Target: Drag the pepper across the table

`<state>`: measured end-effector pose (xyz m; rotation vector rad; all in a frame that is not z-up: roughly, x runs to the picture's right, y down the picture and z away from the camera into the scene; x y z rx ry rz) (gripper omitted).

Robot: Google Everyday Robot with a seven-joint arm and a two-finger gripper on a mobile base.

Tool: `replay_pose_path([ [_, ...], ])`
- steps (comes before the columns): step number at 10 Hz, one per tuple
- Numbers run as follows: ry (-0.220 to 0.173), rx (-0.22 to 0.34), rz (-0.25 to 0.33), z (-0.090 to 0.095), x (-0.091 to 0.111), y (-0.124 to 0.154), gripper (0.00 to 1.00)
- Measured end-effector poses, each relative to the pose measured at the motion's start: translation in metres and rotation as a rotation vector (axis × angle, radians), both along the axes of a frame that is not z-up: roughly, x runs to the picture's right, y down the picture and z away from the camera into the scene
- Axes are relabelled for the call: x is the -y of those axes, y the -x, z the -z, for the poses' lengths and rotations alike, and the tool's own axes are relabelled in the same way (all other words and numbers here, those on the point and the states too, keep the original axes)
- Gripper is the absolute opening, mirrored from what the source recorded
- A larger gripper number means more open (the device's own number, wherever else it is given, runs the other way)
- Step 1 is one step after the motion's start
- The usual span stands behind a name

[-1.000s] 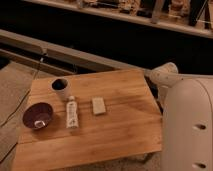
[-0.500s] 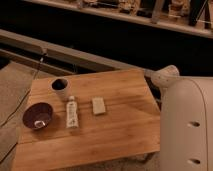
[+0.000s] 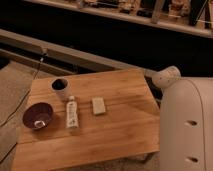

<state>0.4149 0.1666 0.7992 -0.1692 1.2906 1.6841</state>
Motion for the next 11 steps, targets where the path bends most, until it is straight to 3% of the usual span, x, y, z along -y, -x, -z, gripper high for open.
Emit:
replay_pose_path([
  [8,0.03,-0.061,-0.003,0.011,-0.009,-0.019,0.01],
  [9,0.033,-0.063,-0.003,0.011,-0.01,-0.019,0.04],
  [11,0.036,-0.06,-0.004,0.009,-0.009,-0.017,0.23],
])
